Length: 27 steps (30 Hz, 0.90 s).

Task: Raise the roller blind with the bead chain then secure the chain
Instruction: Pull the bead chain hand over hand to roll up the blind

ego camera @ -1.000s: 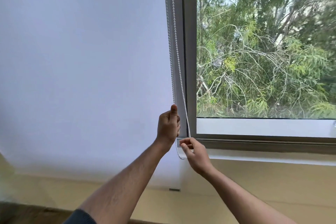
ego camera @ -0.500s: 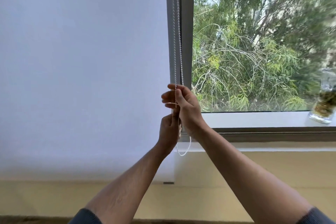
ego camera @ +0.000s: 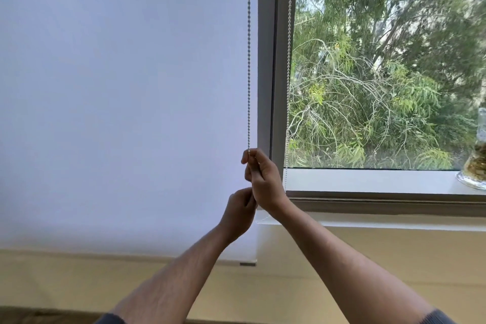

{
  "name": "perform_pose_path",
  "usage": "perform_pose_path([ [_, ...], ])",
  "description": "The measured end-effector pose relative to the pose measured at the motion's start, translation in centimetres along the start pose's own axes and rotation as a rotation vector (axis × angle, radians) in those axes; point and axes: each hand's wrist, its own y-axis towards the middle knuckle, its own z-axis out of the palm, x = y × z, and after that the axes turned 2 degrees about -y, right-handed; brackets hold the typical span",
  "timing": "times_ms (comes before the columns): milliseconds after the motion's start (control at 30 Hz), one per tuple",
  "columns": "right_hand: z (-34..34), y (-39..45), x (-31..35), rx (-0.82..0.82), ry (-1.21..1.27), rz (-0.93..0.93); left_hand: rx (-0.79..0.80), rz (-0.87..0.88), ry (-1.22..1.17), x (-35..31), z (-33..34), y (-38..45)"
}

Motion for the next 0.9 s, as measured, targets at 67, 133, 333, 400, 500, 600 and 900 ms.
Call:
perform_pose_path([
  [67, -0.3, -0.2, -0.4, -0.026, -0.043, -0.018, 0.054, 0.062, 0.087, -0.6, -0.9, 0.3],
  [133, -0.8, -0.3, -0.7, -0.053, -0.058, -0.022, 0.054, 0.081, 0.13, -1.5, -2.0, 0.9],
  [333, -2.4, 0.0, -1.2, -0.114, -0.16, -0.084, -0.128, 0.051, -0.163, -7.4, -4.3, 4.0],
  [400, -2.6, -0.1, -1.3, -0.112, -0.178, -0.096, -0.125, 0.073, -0.275, -10.3, -4.1, 4.7],
  [500, -2.7, -0.8, -1.7, -0.084, -0.193, -0.103, -0.082, 0.125, -0.379, -14.5, -3.1, 5.4],
  [600, -2.7, -1.6, -2.4, -0.073, -0.217, -0.083, -0.053, 0.169, -0.47, -17.4, -1.7, 5.6],
  [900, -4.8, -1.9, -3.6, 0.166, -0.38, 0.103, -0.208, 0.185, -0.382, -13.8, 1.0, 3.6],
])
